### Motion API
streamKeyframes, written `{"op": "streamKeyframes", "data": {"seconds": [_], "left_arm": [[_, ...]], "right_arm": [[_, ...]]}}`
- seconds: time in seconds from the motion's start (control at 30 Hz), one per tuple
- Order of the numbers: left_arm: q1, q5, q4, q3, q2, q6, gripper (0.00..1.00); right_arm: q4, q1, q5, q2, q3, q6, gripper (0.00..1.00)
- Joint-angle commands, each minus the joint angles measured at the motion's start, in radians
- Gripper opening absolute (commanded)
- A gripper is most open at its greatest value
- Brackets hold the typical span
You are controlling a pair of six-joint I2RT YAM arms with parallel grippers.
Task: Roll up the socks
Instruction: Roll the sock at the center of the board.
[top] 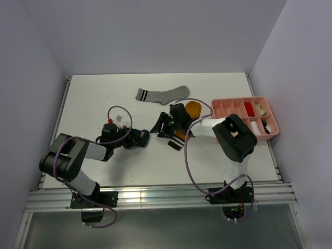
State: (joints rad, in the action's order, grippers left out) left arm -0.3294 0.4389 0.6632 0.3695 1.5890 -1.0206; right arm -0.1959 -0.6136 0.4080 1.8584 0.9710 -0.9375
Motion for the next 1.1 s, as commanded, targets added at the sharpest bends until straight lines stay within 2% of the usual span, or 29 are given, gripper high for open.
{"op": "streamKeyframes", "data": {"seconds": [0.0, 0.23, 0.43, 0.53, 0.6, 0.73, 0.8, 0.93, 1.03, 1.07], "left_arm": [[0.021, 0.026, -0.014, -0.069, 0.042, -0.055, 0.01], [0.058, 0.064, 0.042, -0.103, 0.094, -0.085, 0.01], [0.075, 0.072, 0.015, -0.104, 0.100, -0.073, 0.01], [0.079, 0.075, 0.001, -0.092, 0.109, -0.062, 0.01], [0.081, 0.077, -0.005, -0.086, 0.115, -0.059, 0.01], [0.082, 0.080, -0.020, -0.066, 0.115, -0.036, 0.01], [0.081, 0.087, -0.028, -0.047, 0.115, -0.029, 0.01], [0.063, 0.063, -0.086, 0.008, 0.089, 0.022, 0.10], [0.020, 0.003, -0.183, 0.064, 0.049, 0.080, 0.34], [-0.006, -0.018, -0.235, 0.080, 0.023, 0.095, 0.36]], "right_arm": [[-0.080, -0.034, 0.014, 0.039, 0.052, 0.008, 0.62], [-0.142, -0.064, 0.041, 0.116, 0.090, -0.011, 0.63], [-0.178, -0.087, 0.057, 0.186, 0.113, -0.015, 0.62], [-0.195, -0.089, 0.069, 0.214, 0.112, -0.027, 0.58], [-0.211, -0.089, 0.077, 0.220, 0.103, -0.034, 0.46], [-0.192, -0.084, 0.057, 0.181, 0.064, -0.023, 0.11], [-0.148, -0.072, 0.034, 0.157, 0.052, 0.000, 0.01], [-0.030, -0.046, -0.014, 0.090, 0.055, 0.060, 0.00], [0.097, -0.040, -0.078, 0.055, 0.086, 0.117, 0.00], [0.166, -0.040, -0.092, 0.051, 0.098, 0.129, 0.00]]}}
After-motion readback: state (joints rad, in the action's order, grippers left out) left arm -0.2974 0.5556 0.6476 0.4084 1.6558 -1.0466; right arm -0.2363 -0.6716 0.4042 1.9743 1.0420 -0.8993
